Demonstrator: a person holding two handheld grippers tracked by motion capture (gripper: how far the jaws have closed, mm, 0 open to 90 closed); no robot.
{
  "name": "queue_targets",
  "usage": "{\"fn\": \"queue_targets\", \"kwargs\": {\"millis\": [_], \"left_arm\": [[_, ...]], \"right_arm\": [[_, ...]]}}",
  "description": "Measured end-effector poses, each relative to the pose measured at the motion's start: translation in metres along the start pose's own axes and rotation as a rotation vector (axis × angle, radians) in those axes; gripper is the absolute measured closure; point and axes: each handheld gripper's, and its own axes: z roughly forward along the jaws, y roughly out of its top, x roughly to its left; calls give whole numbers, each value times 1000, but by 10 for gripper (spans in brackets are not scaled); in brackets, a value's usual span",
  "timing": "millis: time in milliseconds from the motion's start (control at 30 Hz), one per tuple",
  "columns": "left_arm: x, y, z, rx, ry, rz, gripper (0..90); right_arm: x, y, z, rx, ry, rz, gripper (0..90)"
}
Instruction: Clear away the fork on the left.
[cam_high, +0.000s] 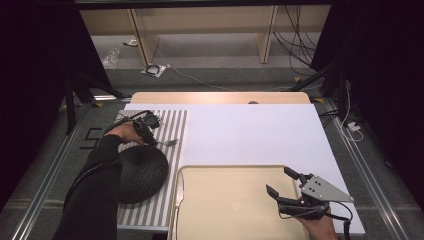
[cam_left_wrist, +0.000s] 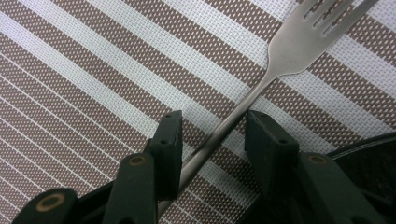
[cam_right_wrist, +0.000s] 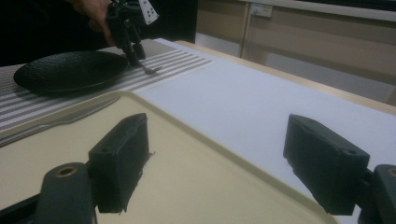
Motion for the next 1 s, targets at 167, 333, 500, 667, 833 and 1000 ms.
{"fn": "queue_targets", "kwargs": {"millis": [167, 333, 500, 667, 833, 1000], "left_arm": [[0, 1, 0, 10, -13, 8, 614], [-1, 2, 0, 14, -18, 4, 647], [-1, 3, 0, 20, -32, 7, 696], [-2, 4, 0, 19, -40, 13, 742], [-1, 4, 1, 20, -35, 13, 803], [-2, 4, 1, 17, -37, 18, 836]], "right_arm": [[0, 0, 0, 0, -1, 1, 231], [0, 0, 0, 0, 0, -1, 231], [0, 0, 0, 2, -1, -2, 232], [0, 0, 0, 1, -2, -1, 232], [0, 0, 0, -4, -2, -4, 232], [0, 0, 0, -3, -2, -2, 232]]}}
